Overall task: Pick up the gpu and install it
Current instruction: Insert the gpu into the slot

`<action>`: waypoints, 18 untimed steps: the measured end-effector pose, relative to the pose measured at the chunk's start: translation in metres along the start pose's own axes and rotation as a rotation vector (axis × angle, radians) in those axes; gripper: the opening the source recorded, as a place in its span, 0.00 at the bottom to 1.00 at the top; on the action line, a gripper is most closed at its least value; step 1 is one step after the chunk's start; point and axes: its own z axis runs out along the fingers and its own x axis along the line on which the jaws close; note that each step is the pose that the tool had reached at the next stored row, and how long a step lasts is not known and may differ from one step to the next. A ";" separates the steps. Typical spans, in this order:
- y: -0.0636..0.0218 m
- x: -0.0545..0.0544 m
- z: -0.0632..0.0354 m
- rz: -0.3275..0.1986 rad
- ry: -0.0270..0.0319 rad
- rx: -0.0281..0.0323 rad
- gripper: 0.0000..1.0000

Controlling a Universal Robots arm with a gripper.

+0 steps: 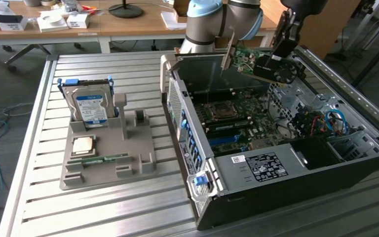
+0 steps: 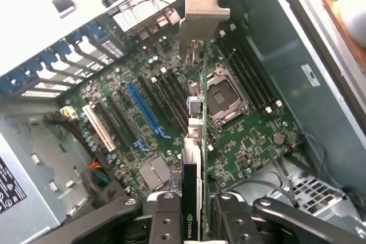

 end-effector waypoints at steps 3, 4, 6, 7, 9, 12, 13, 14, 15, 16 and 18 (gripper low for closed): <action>0.0000 0.000 0.0000 -0.038 0.0018 -0.0004 0.27; 0.0001 0.000 0.0000 -0.050 0.0023 -0.0006 0.27; 0.0001 0.000 0.0000 -0.075 0.0034 -0.0009 0.27; 0.0002 0.000 0.0000 -0.087 0.0040 -0.0010 0.27; 0.0002 0.000 0.0000 -0.112 0.0052 -0.0013 0.27; 0.0002 0.000 0.0001 -0.150 0.0067 -0.0018 0.27; 0.0003 0.000 0.0000 -0.162 0.0074 -0.0019 0.27; 0.0003 0.000 0.0000 -0.174 0.0079 -0.0021 0.27; 0.0003 0.000 0.0000 -0.187 0.0085 -0.0022 0.27; 0.0003 -0.001 0.0000 -0.201 0.0091 -0.0024 0.27; 0.0004 -0.001 0.0000 -0.226 0.0102 -0.0027 0.27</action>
